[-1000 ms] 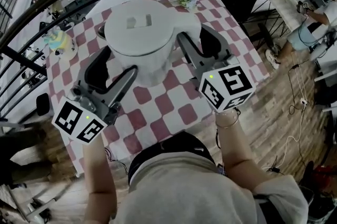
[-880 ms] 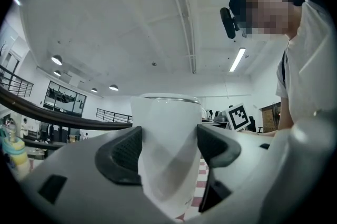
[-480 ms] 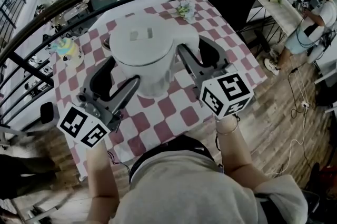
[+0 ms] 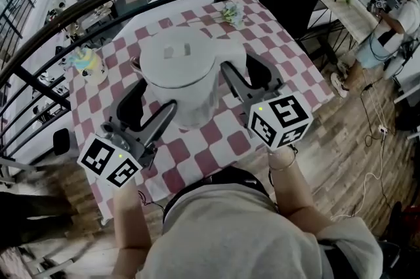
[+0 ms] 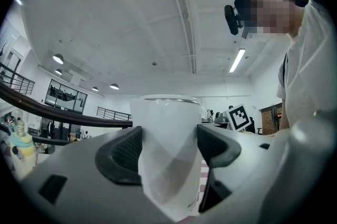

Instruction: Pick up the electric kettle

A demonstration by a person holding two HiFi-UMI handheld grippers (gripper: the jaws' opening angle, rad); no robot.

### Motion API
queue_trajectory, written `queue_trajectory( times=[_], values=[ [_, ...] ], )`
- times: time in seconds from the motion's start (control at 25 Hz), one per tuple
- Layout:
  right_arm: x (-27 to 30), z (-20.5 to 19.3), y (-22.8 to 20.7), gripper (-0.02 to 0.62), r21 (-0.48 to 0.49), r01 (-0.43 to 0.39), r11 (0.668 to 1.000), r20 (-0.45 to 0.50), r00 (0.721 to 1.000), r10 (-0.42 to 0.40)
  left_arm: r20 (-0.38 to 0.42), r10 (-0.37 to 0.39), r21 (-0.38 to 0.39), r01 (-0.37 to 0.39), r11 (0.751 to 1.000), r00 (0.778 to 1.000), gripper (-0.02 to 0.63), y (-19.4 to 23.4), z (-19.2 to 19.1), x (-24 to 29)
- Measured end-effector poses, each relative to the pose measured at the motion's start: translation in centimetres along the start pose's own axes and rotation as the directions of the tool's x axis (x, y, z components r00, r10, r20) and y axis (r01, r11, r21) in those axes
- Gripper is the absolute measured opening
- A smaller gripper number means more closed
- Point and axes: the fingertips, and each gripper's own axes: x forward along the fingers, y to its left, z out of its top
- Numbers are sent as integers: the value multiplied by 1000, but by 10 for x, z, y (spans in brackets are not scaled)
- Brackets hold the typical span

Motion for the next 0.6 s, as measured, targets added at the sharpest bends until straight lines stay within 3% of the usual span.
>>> queue_trajectory(
  times=[0.6],
  values=[
    [4, -9, 0, 173, 15, -12, 1000, -7, 1000, 12, -13, 10, -6, -10, 1000, 1000, 350, 4, -7, 0]
  ],
)
